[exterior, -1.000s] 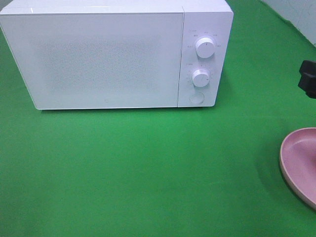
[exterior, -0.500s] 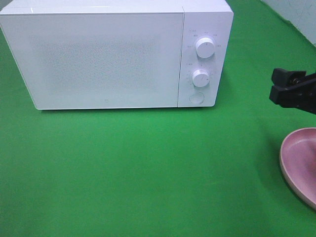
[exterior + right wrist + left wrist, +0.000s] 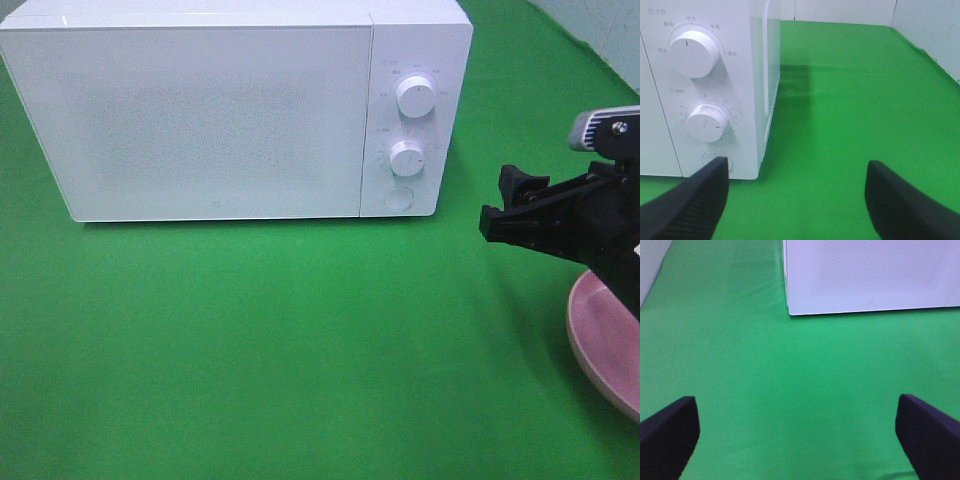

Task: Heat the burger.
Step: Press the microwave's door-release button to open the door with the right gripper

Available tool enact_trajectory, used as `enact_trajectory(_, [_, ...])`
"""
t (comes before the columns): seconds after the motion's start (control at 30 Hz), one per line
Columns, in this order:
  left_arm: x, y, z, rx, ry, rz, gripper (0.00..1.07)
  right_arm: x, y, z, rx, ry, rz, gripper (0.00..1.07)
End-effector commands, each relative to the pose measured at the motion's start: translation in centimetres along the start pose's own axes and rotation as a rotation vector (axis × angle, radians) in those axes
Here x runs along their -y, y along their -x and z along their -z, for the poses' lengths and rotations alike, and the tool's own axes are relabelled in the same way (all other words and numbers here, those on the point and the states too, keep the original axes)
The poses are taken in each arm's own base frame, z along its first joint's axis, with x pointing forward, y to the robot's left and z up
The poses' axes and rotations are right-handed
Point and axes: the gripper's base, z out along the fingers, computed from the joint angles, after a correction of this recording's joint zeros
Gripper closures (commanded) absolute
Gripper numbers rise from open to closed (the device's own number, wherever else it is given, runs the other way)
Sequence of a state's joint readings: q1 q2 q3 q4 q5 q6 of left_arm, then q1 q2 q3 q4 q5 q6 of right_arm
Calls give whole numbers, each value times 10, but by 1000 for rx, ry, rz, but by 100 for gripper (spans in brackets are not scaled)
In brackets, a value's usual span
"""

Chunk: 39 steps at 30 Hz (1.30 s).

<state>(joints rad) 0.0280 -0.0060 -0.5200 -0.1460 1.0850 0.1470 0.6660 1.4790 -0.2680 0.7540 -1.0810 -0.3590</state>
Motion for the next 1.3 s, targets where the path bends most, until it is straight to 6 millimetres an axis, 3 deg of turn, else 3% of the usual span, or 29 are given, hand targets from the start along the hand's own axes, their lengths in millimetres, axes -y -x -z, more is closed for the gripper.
enact_trajectory(0.03, [0,-1,1,25,2,4,7,-8,-4,1,22,-37,2,34])
enact_trajectory(0.2, [0,-1,1,25,2,4,7,-19,-7,-1,10,-26,11,34])
enact_trajectory(0.33, [0,-1,1,25,2,4,7,-44,-12,-11,-4,25,41,34])
enact_trajectory(0.63, [0,-1,1,25,2,4,7,-68,-20,-24,-32,61,59,34])
enact_trajectory(1.03, [0,-1,1,25,2,4,7,-76,-26,-30,-92,83,44,36])
enact_trajectory(1.3, [0,-1,1,25,2,4,7,-77,-27,-29,-115,79,-125,52])
